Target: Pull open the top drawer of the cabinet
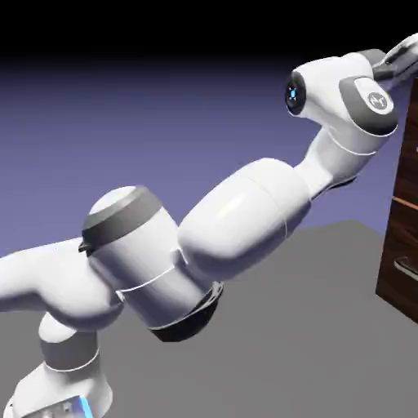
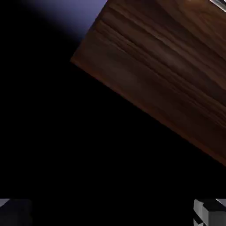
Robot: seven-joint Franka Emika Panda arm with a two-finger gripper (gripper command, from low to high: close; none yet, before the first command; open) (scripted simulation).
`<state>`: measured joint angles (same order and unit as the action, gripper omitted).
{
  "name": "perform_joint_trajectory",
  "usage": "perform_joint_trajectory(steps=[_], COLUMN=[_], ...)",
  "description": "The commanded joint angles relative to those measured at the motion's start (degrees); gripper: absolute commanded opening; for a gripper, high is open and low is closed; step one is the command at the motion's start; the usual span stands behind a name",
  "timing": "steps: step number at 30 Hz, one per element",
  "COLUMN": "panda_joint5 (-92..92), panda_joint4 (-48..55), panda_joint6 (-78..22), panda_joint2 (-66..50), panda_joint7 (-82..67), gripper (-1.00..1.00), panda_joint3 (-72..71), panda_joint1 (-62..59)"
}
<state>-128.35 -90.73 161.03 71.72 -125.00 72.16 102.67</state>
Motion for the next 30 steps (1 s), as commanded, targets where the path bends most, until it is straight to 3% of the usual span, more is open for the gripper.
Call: perform_joint_trajectory(steps=[1, 12, 23, 24, 30], panda_joint5=[-1.9, -22.9, -15.7, -15.7, -20.1], panda_joint4=[1.0, 12.5, 31.9, 31.9, 21.5], panda_joint6=[-0.2, -2.3, 3.6, 3.6, -1.3], panda_joint2=[0.6, 7.0, 9.3, 9.3, 12.3], panda_joint7=[-2.5, -29.9, -41.0, -41.0, -40.4], gripper=[0.0, 0.0, 0.0, -1.0, -1.0], panda_joint3=[1.1, 12.9, 14.1, 14.1, 9.3], panda_joint1=[1.5, 18.2, 31.1, 31.1, 25.1])
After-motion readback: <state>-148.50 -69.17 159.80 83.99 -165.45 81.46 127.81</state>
